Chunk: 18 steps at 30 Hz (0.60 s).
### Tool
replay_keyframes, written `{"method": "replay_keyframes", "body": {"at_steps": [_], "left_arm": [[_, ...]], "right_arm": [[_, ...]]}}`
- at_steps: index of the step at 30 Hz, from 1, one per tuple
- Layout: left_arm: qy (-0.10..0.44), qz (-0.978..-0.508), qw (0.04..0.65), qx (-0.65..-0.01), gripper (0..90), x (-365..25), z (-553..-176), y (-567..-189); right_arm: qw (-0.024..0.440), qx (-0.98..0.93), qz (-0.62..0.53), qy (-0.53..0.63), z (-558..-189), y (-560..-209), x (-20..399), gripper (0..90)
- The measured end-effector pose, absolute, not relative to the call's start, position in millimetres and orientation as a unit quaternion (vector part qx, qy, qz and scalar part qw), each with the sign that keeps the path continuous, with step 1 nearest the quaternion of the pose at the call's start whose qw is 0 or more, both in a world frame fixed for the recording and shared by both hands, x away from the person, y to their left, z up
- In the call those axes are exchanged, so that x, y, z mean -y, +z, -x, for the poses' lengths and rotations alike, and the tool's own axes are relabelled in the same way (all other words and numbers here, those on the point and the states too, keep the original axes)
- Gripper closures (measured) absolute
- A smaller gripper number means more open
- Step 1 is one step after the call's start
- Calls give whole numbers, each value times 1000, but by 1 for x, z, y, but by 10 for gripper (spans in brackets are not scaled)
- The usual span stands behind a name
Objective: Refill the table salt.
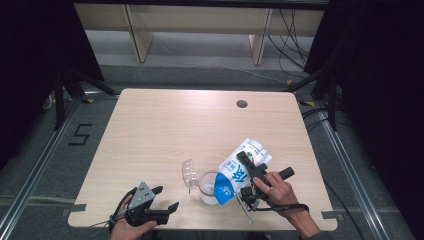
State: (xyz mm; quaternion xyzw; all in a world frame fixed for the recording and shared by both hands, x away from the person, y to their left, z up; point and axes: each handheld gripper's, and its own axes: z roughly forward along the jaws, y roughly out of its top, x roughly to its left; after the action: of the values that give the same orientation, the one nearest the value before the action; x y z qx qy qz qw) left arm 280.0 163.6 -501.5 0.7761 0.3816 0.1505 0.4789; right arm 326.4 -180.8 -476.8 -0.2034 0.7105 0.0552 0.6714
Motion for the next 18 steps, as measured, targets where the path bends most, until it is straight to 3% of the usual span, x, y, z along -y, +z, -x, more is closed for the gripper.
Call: {"method": "replay_keyframes", "body": {"at_steps": [18], "left_arm": [[150,-776,479,-382,217,-164,-280,-501]], "right_arm": [[674,-707,207,51,-327,-475,182,556]]}}
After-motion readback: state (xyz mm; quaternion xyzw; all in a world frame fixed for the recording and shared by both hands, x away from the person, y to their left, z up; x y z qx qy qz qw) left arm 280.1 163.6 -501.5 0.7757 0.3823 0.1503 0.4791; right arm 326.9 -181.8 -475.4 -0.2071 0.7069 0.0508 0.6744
